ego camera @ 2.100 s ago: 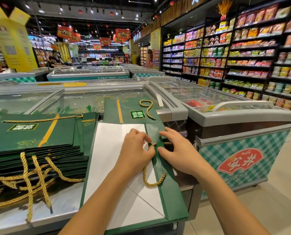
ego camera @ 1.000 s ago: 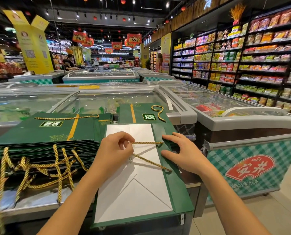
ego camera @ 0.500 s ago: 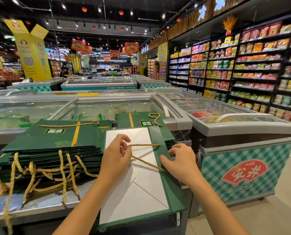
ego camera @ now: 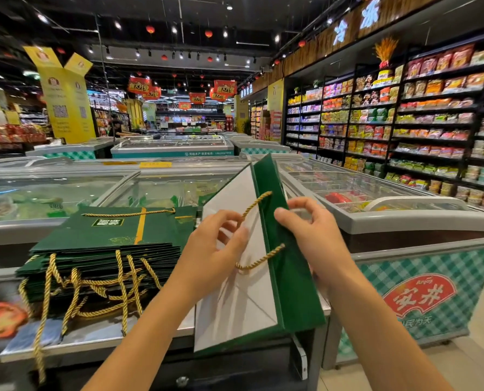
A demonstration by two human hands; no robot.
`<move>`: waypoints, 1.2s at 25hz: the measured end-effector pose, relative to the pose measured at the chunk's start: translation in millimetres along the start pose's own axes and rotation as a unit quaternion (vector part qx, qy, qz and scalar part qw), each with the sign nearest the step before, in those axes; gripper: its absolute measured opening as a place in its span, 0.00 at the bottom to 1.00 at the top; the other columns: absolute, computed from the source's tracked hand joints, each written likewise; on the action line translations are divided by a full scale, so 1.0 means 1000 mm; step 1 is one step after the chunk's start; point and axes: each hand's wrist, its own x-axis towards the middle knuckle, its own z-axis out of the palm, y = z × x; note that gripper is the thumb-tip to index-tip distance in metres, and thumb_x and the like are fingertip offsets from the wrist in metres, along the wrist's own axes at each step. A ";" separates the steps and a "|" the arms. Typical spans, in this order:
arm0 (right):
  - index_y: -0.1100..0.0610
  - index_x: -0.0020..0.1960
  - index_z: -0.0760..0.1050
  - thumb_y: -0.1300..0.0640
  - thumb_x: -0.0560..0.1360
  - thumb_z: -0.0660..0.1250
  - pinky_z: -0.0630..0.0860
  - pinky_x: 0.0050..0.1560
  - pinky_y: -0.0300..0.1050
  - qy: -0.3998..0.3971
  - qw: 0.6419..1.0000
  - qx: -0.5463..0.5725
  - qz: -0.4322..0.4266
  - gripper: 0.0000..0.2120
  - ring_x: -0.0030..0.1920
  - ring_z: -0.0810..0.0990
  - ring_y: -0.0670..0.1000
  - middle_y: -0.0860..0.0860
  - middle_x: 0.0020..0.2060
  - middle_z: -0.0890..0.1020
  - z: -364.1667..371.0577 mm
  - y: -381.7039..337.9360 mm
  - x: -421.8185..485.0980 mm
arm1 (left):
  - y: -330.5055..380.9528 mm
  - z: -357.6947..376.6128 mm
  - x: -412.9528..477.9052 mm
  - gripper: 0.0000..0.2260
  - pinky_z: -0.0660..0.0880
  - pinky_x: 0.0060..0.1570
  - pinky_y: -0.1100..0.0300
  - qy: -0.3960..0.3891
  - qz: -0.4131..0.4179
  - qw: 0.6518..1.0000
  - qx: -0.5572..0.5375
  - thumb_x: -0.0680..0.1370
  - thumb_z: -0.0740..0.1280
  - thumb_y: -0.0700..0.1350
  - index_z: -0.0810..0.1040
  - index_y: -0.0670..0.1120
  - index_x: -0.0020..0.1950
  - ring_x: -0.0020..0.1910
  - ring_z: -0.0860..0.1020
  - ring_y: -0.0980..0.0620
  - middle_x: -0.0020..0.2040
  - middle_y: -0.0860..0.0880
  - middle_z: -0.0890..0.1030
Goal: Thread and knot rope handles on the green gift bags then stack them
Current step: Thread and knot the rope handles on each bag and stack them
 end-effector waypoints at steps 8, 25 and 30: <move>0.50 0.59 0.81 0.49 0.82 0.66 0.79 0.53 0.42 -0.129 0.962 -0.136 -0.200 0.10 0.50 0.83 0.47 0.48 0.51 0.84 0.057 -0.016 -0.005 | 0.059 -0.044 -0.012 0.27 0.83 0.44 0.49 -0.075 -0.144 0.886 -0.434 0.76 0.58 0.65 0.81 0.46 0.60 0.45 0.85 0.45 0.50 0.41 0.85; 0.52 0.72 0.73 0.47 0.66 0.83 0.72 0.59 0.41 0.023 0.965 -0.259 -0.026 0.38 0.59 0.76 0.45 0.46 0.62 0.77 -0.015 0.067 0.038 | -0.027 -0.026 0.012 0.08 0.81 0.33 0.51 0.029 -0.319 0.864 -0.388 0.81 0.63 0.40 0.78 0.39 0.56 0.33 0.82 0.43 0.40 0.40 0.84; 0.59 0.70 0.76 0.55 0.66 0.83 0.71 0.41 0.27 0.044 0.971 -0.234 -0.016 0.35 0.45 0.78 0.37 0.44 0.50 0.80 -0.030 0.062 0.076 | -0.026 -0.014 0.046 0.15 0.80 0.29 0.57 0.033 -0.283 0.907 -0.309 0.79 0.66 0.35 0.72 0.42 0.65 0.34 0.82 0.49 0.46 0.43 0.83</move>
